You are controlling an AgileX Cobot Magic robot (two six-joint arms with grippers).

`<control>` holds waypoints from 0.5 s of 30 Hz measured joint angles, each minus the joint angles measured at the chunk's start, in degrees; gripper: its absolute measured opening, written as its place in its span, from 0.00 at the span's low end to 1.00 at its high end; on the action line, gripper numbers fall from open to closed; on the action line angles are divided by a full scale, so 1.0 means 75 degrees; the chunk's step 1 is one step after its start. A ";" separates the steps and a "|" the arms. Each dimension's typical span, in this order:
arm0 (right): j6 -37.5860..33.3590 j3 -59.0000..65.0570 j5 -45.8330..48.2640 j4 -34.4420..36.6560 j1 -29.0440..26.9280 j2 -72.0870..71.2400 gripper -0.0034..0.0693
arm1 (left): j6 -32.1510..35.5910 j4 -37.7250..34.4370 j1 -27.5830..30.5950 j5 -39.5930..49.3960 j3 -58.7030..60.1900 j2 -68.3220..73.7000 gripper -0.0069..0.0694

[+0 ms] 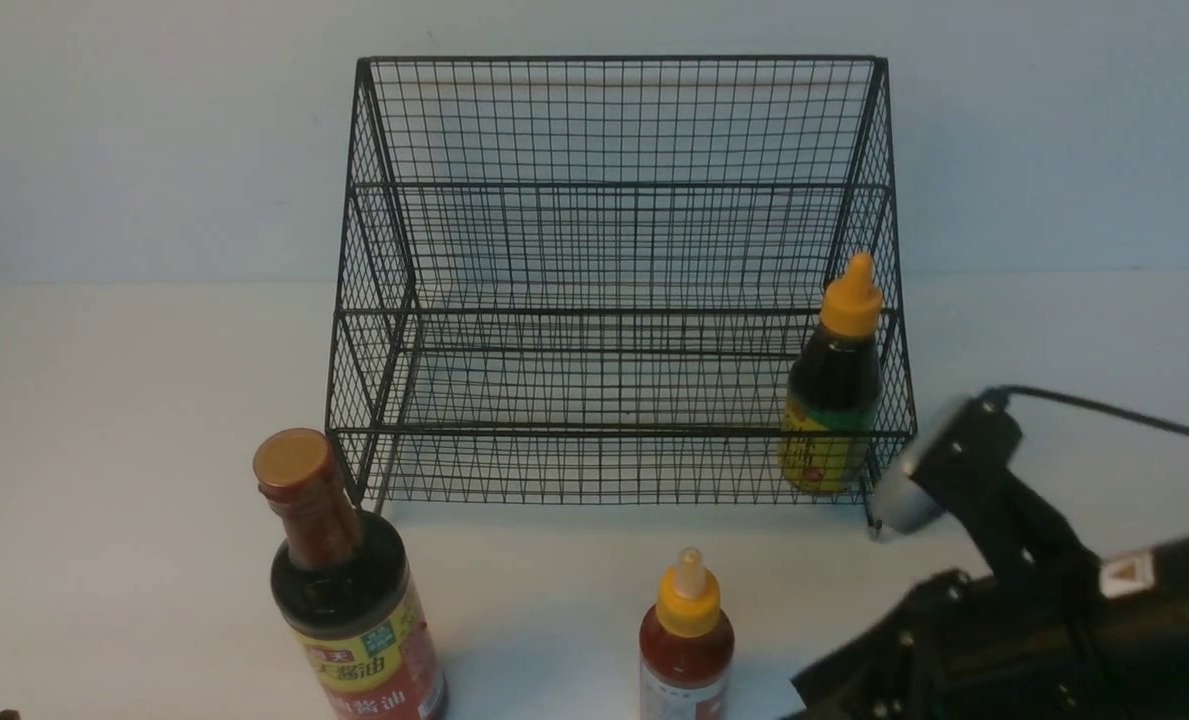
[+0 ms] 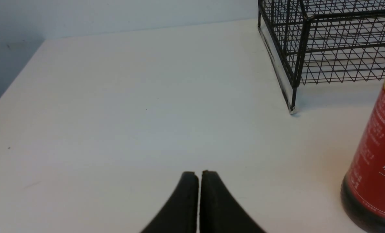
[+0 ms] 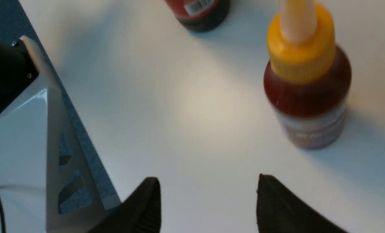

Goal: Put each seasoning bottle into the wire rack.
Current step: Use the right arm to grab the condiment bottle closest to it

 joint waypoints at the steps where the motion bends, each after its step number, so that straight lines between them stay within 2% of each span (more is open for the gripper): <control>1: 0.0058 -0.0196 -0.0058 -0.0089 0.0061 0.0107 0.61 | 0.0000 0.0000 0.0000 0.0000 0.0000 0.0000 0.08; 7: 0.0770 -0.1156 -0.0625 -0.1300 0.0766 0.1114 0.76 | 0.0000 0.0000 0.0000 0.0000 0.0000 0.0000 0.08; 15: 0.1823 -0.1520 -0.1005 -0.2236 0.0951 0.1994 0.79 | 0.0000 0.0000 0.0000 0.0000 0.0000 0.0000 0.08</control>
